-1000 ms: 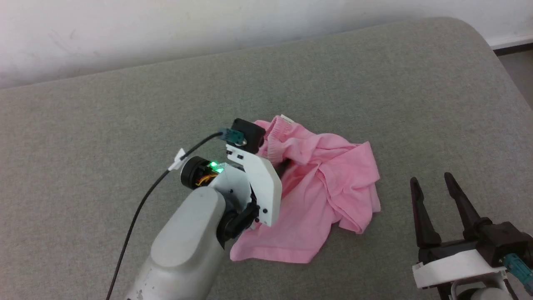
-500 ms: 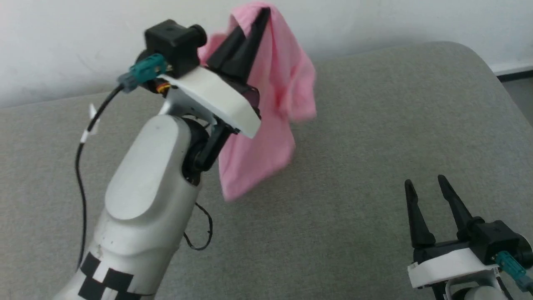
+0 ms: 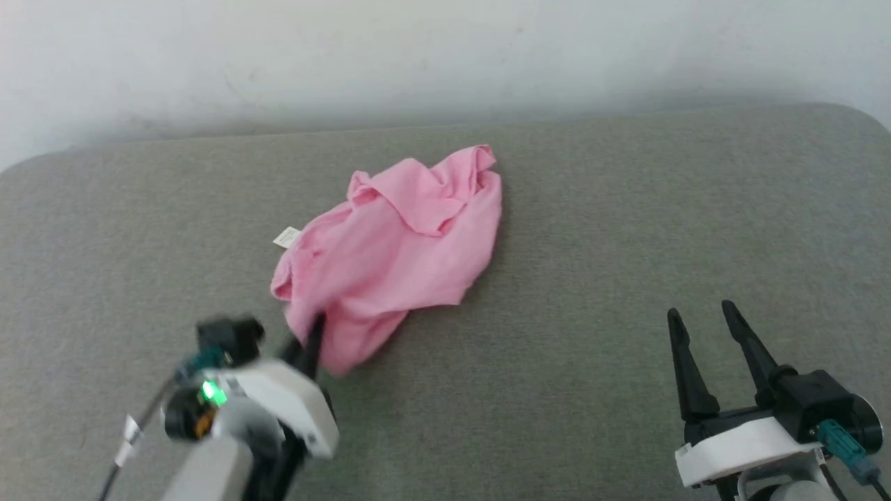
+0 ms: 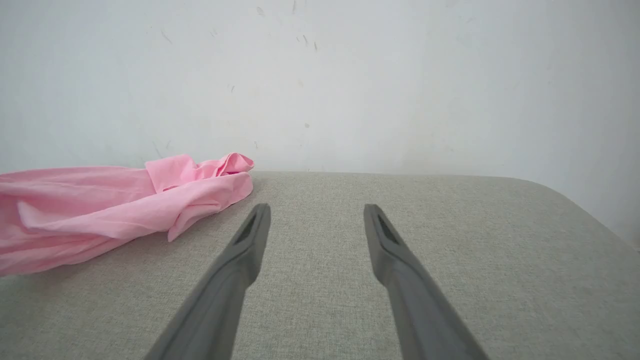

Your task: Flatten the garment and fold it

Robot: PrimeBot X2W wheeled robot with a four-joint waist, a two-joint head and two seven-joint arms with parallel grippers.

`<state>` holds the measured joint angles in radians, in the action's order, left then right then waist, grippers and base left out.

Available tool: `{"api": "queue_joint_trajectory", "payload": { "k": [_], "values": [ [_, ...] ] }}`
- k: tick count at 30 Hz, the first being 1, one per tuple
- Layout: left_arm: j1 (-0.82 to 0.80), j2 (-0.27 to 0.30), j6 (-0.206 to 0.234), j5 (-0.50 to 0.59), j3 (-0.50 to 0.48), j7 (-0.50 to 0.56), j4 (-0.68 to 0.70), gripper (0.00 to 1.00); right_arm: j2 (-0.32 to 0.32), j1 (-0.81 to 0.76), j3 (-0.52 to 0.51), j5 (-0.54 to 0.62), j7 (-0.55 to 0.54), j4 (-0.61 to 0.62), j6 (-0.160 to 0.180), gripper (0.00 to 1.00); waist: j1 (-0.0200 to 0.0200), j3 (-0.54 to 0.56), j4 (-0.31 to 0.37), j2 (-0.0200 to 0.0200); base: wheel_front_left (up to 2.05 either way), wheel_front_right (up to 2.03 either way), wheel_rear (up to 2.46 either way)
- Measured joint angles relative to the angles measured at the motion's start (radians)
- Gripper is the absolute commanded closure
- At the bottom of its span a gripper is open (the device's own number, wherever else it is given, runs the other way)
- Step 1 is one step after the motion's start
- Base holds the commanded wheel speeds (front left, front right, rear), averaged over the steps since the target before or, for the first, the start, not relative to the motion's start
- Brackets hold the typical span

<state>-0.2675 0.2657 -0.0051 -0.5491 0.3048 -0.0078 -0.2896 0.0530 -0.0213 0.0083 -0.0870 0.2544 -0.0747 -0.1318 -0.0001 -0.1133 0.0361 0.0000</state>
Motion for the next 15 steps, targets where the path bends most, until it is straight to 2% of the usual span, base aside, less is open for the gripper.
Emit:
{"api": "queue_joint_trajectory", "payload": {
  "k": [4,5,6,7,11,15],
  "values": [
    [0.107,0.0,-0.005,-0.005,0.057,0.053,-0.033,1.0,0.0,-0.001,0.002,0.008,-0.018,-0.009,0.0,0.0,0.0,0.003,-0.033,0.0,0.0,0.0,0.0],
    [0.12,0.001,-0.004,0.004,0.068,0.053,-0.04,0.81,0.0,-0.001,0.003,0.01,-0.024,-0.01,0.0,0.0,0.0,0.005,-0.041,0.0,0.0,0.0,0.0],
    [0.127,0.001,-0.003,0.013,0.077,0.053,-0.048,0.43,0.0,-0.001,0.006,0.012,-0.027,-0.011,0.0,0.0,0.0,0.006,-0.049,0.0,0.0,0.0,0.0],
    [0.128,0.001,-0.001,0.022,0.086,0.052,-0.054,0.0,0.0,-0.002,0.006,0.015,-0.03,-0.012,0.0,0.0,0.0,0.008,-0.057,0.0,0.0,0.0,0.0],
    [0.126,-0.007,0.008,0.043,0.097,0.017,-0.067,0.0,0.0,-0.004,0.011,0.016,-0.046,-0.013,0.0,0.0,0.0,0.022,-0.082,0.0,0.0,0.0,0.0],
    [0.121,-0.012,0.03,0.08,0.086,-0.113,-0.034,0.0,0.005,-0.01,0.011,0.017,-0.061,-0.007,0.0,0.0,0.0001,0.038,-0.104,0.0,0.0,0.0,0.0]
  ]
}}
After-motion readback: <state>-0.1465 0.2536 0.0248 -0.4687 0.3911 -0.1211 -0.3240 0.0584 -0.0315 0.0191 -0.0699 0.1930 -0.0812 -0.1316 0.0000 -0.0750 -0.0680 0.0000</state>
